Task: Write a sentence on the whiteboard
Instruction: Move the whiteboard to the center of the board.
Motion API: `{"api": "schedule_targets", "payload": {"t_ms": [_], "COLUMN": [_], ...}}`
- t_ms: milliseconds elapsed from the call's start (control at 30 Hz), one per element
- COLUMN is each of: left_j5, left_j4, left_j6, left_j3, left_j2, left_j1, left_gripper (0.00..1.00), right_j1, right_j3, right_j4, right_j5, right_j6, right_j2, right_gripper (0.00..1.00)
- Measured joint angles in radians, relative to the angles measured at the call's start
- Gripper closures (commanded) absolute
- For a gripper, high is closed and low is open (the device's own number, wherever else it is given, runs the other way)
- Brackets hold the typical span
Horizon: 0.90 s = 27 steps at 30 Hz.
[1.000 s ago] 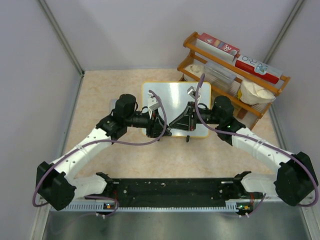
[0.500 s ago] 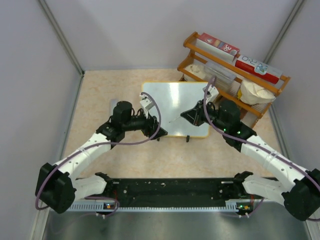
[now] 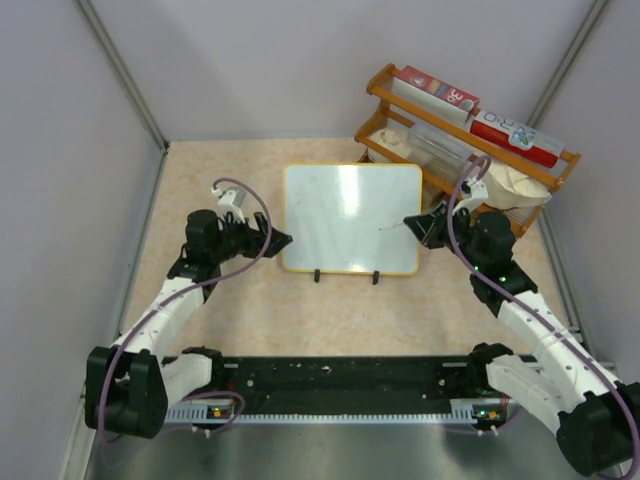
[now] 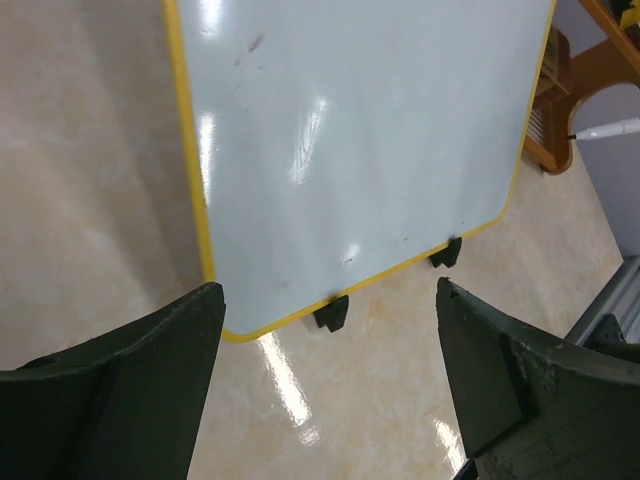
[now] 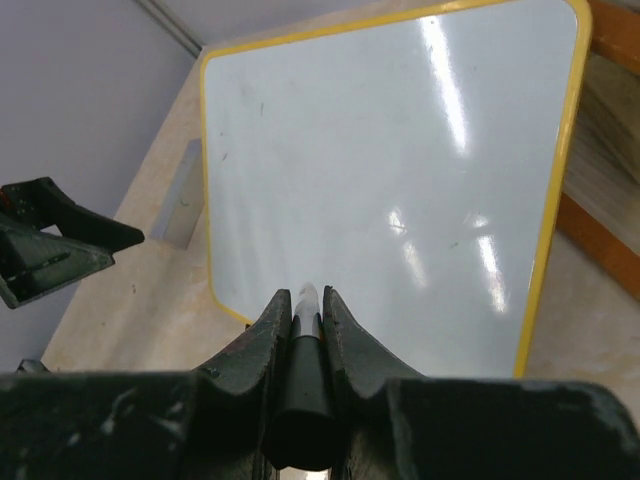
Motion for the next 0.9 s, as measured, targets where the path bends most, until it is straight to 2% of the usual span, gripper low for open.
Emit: {"api": "schedule_targets", "payload": {"t_ms": [267, 900], "left_j5": [-0.03, -0.07], "left_j4": [0.04, 0.067], "left_j6": [-0.051, -0.047], "left_j3": [-0.063, -0.07], "left_j2": [-0.091, -0.099], "left_j1": [0.099, 0.1], "left_gripper": [0.09, 0.09], "right_j1": [-0.038, -0.038], "right_j3": [-0.02, -0.02], "right_j4": [0.004, 0.063], "right_j5": [-0.085, -0.164], "right_j6": [0.024, 0.021], "right_j2": [0.0, 0.063], "right_gripper": [1.0, 1.0]}}
